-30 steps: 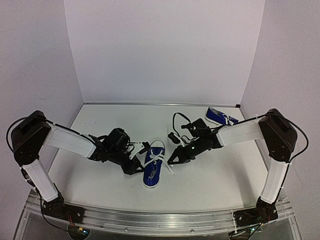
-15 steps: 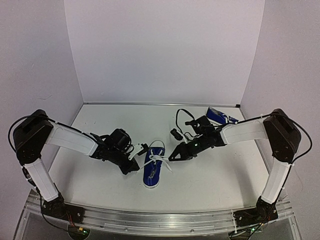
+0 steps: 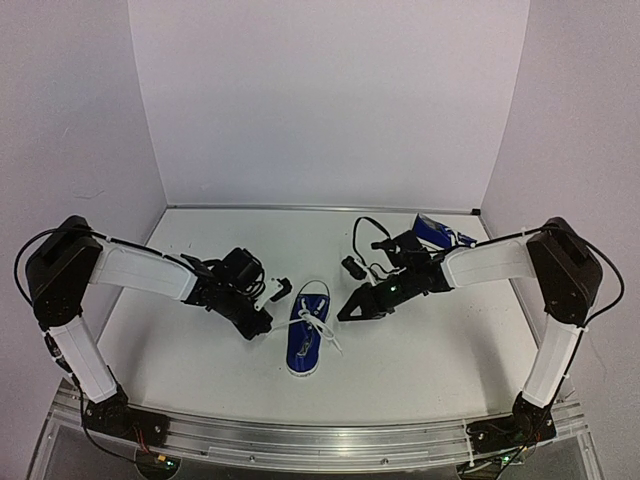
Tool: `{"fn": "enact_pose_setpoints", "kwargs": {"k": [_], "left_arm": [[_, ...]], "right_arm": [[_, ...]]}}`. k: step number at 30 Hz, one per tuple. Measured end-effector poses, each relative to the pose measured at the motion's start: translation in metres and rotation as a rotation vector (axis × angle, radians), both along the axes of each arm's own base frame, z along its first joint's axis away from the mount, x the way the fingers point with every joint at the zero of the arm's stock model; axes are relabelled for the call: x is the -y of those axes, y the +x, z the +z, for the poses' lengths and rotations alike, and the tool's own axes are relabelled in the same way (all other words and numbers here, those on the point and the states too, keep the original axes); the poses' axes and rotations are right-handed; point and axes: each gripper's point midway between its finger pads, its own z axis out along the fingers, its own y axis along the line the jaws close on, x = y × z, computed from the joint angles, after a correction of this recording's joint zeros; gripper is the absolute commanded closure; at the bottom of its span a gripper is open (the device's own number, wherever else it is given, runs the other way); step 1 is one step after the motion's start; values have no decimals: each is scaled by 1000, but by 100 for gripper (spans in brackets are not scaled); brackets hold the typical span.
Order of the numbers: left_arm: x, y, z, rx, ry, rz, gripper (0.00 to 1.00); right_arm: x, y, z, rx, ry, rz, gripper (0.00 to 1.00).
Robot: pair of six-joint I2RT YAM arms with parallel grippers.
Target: Tie the shoes
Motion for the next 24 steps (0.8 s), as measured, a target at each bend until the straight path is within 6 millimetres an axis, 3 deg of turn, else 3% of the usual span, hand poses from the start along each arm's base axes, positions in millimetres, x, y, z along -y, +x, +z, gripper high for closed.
{"fn": "enact_pose_setpoints", "kwargs": {"k": [10, 18, 24], "left_arm": [[-8, 16, 7, 31, 93, 49, 100], [-19, 13, 1, 18, 149, 60, 100], [-23, 13, -2, 15, 177, 62, 100]], "right_arm": [[-12, -13, 8, -24, 49, 45, 74], [-26, -34, 2, -47, 45, 100, 74], [-31, -34, 4, -49, 50, 105, 73]]}}
